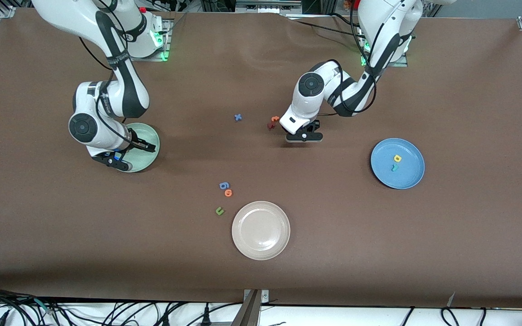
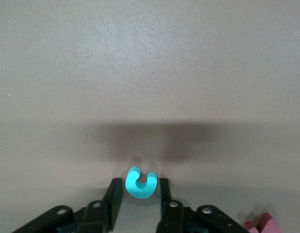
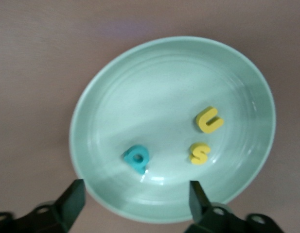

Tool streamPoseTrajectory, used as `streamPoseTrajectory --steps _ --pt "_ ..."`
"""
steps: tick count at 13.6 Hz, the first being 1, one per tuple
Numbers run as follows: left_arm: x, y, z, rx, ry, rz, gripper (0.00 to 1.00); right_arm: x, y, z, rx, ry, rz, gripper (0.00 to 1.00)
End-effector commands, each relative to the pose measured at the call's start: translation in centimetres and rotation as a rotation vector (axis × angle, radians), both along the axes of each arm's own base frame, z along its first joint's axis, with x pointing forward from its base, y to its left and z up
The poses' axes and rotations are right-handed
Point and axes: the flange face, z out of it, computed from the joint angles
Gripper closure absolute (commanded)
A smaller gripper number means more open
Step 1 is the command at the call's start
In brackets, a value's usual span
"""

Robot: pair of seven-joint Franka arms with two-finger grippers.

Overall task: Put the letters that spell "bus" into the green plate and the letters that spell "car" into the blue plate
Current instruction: 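Place the teal u on the blue plate while the right gripper draws back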

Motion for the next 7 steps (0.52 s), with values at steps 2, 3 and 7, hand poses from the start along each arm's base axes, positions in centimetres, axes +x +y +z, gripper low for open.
streamPoseTrajectory --steps 2,3,7 --pt "0.0 -0.1 -0.5 0.021 -0.005 -0.001 0.76 3.5 -0.7 9.7 0.056 0.045 -0.008 0.01" --pt "0.0 -0.1 -0.5 0.021 -0.005 -0.001 0.82 4.3 -0.5 12.3 0.060 0.052 -0.001 0.01" --pt "0.8 0.7 0.0 0.028 -0.007 -0.007 0.88 6.5 -1.2 21.2 0.069 0.025 0.031 0.01"
